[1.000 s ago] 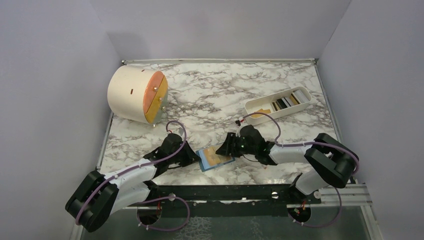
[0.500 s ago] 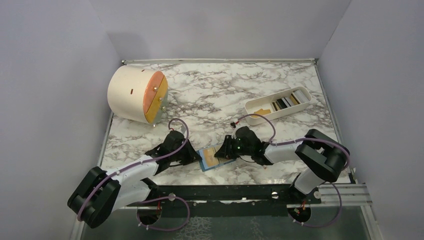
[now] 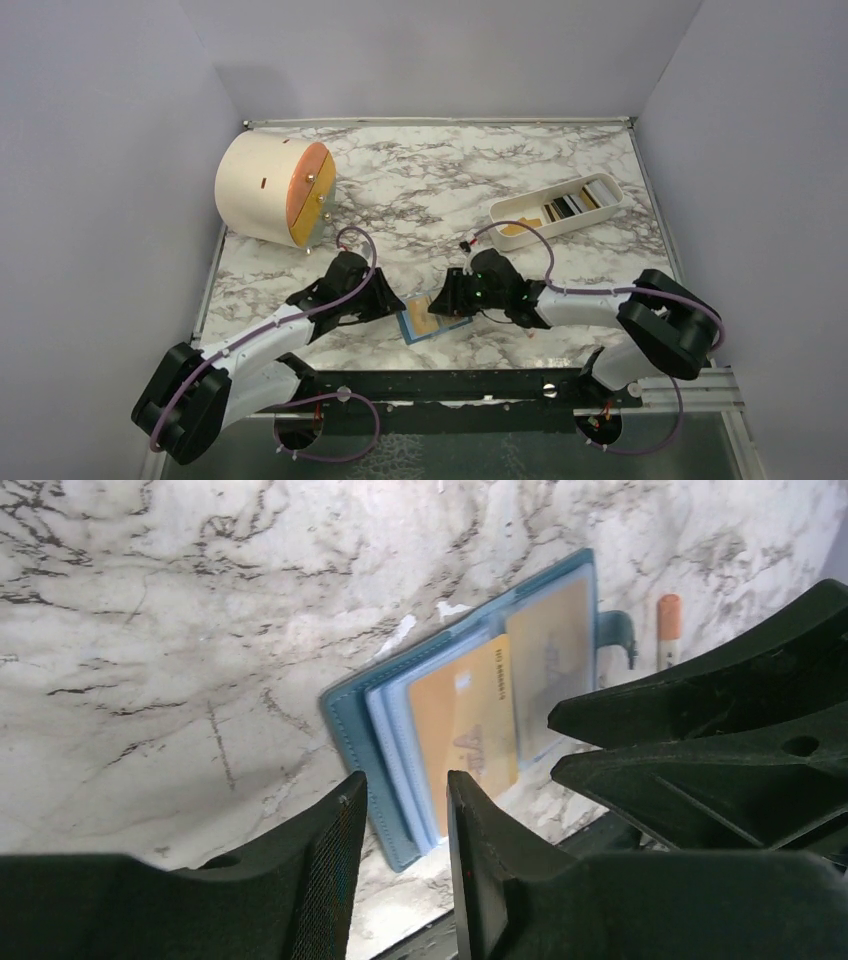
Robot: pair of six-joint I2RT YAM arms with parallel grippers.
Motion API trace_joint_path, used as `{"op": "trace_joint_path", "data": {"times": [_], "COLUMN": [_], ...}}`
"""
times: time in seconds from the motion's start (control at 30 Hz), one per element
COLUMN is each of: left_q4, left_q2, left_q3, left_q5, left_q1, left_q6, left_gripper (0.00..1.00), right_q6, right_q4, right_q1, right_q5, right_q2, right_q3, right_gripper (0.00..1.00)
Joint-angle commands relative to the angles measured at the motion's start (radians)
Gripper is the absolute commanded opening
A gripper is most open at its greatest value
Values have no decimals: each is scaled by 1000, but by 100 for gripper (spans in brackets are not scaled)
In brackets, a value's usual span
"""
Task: Put the credit cards into the card holder
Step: Insert the credit card into the card holder.
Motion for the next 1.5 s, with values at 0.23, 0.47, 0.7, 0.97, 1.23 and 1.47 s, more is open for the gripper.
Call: {"op": "trace_joint_path", "data": {"times": [0.23,0.47,0.7,0.97,1.23,1.47], "left_q4": [211,281,322,327,259,255], "left_q2": [-60,-48,-36,-12,-7,6], "left_q3": [-65,-95,-119,-120,-102,-97], "left_q5": [60,24,13,6,-3,-11], "left_q1": [5,5,5,5,5,5], "left_q6": [-84,-108,-114,-112,-111,-115], "left_gripper": [51,55,56,56,56,57], "right_q6": [-104,-90,-45,-29,-30,-27], "right_q4": [-101,-25,77,96,87,107], "right_q1": [5,5,5,5,5,5], "right_q5": [60,10,-35,-35,-26,-35], "right_q2": [-32,78,133,149,145,165], "right_q3": [68,84,35,13,15,12], "right_gripper": [27,17,5,2,2,2]}}
